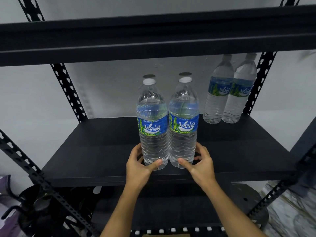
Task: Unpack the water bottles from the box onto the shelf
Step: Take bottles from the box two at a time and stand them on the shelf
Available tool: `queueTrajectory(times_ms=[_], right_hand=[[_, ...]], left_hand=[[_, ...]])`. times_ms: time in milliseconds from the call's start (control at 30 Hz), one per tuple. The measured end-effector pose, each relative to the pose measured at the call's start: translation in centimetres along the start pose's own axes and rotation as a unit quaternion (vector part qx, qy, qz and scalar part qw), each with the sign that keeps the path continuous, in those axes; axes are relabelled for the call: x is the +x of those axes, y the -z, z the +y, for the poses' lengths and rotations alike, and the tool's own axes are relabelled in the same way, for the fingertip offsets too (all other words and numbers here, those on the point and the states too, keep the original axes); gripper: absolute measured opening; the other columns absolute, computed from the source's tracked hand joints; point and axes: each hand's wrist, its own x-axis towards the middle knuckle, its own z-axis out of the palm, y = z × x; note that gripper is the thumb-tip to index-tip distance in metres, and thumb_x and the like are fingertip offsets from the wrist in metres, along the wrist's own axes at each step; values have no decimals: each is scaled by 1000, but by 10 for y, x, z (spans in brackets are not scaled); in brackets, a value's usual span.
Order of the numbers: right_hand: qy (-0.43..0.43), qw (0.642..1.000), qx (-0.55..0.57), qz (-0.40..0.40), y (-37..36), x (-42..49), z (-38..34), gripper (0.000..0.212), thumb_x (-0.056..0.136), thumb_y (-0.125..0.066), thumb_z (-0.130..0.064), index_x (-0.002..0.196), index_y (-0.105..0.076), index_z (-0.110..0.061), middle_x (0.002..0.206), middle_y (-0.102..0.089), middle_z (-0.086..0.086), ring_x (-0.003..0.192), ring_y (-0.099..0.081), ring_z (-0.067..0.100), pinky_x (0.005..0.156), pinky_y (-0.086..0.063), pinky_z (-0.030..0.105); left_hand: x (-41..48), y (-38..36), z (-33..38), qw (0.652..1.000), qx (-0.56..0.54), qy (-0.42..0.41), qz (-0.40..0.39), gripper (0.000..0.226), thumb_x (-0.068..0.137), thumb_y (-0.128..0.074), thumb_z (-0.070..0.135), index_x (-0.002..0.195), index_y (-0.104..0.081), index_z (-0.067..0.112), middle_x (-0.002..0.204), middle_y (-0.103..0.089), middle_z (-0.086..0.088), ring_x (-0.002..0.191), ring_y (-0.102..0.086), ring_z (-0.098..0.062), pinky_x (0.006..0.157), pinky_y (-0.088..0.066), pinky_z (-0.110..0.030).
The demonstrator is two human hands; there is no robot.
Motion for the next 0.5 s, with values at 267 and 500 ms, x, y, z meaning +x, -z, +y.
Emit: queueTrajectory(times_ms=[267, 500], right_hand=[[-18, 1000, -8, 0, -6, 9, -4, 79, 63, -89, -13, 133, -53, -20, 122, -56, -6, 102, -58, 0, 73, -47, 4], [-23, 1000, -12, -1, -26, 42, -3, 79, 64, -89, -16, 135, -53, -21, 126, -59, -4, 113, -60, 13, 95, -53, 35]], left_hand=[[7, -5, 0, 1000, 3, 4, 15, 84, 64, -94, 9, 138, -53, 16, 129, -65, 5, 117, -65, -6, 86, -51, -8], [42, -6, -4, 1000, 19, -1, 19, 80, 67, -92, 10, 137, -55, 16, 125, -68, 7, 112, -65, 2, 89, -53, -12]])
